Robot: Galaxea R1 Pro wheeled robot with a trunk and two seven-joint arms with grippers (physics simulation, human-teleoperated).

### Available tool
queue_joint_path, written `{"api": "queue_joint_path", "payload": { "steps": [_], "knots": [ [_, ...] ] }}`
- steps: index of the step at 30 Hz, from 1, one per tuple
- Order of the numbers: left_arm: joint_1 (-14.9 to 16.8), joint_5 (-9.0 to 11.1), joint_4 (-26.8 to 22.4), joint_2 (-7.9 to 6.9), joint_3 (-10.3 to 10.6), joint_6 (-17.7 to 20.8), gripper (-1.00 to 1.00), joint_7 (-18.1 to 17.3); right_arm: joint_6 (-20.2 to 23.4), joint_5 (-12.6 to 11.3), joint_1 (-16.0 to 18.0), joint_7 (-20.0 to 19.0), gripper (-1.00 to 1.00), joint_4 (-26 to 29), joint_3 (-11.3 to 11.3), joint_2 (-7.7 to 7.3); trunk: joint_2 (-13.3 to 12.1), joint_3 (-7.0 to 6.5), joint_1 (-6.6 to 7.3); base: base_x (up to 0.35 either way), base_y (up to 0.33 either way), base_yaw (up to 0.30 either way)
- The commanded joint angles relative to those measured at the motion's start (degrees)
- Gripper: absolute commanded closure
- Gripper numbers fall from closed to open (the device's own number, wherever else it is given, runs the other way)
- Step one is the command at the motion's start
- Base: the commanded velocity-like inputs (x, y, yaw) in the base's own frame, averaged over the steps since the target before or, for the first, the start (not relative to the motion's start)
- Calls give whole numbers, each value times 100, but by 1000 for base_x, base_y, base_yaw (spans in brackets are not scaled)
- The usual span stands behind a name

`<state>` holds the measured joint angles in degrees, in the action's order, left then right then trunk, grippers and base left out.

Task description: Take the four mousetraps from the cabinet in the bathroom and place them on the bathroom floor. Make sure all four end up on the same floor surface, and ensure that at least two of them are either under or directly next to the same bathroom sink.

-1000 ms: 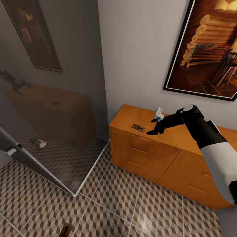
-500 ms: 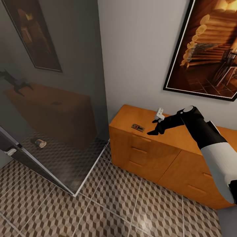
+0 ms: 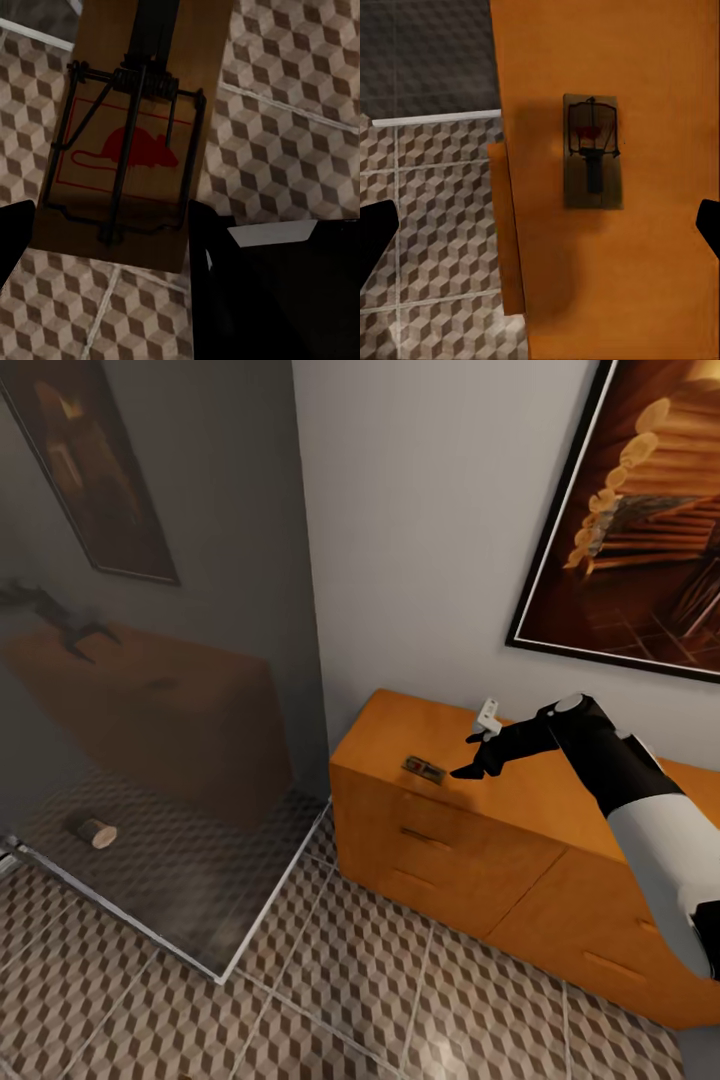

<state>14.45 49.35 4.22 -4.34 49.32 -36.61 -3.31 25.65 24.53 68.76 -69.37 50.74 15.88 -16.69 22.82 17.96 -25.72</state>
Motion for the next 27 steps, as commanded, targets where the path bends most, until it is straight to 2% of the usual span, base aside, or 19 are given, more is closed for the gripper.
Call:
{"api": "queue_joint_path", "payload": {
  "steps": [1, 8, 27],
  "knots": [
    [5, 40, 17, 4, 42, -22, 100, -12, -3, 9, 6, 21, -100, -76, 11, -3, 10, 10, -6, 286, 0, 0],
    [5, 40, 16, 4, 42, -22, 100, -12, -147, 8, 6, 158, -100, -450, 19, -1, 10, 10, -6, 186, 0, 0],
    [-16, 40, 16, 4, 42, -22, 100, -12, -487, 8, 6, 173, -100, -846, 13, -6, 10, 10, -6, 9, 0, 0]
  ]
}}
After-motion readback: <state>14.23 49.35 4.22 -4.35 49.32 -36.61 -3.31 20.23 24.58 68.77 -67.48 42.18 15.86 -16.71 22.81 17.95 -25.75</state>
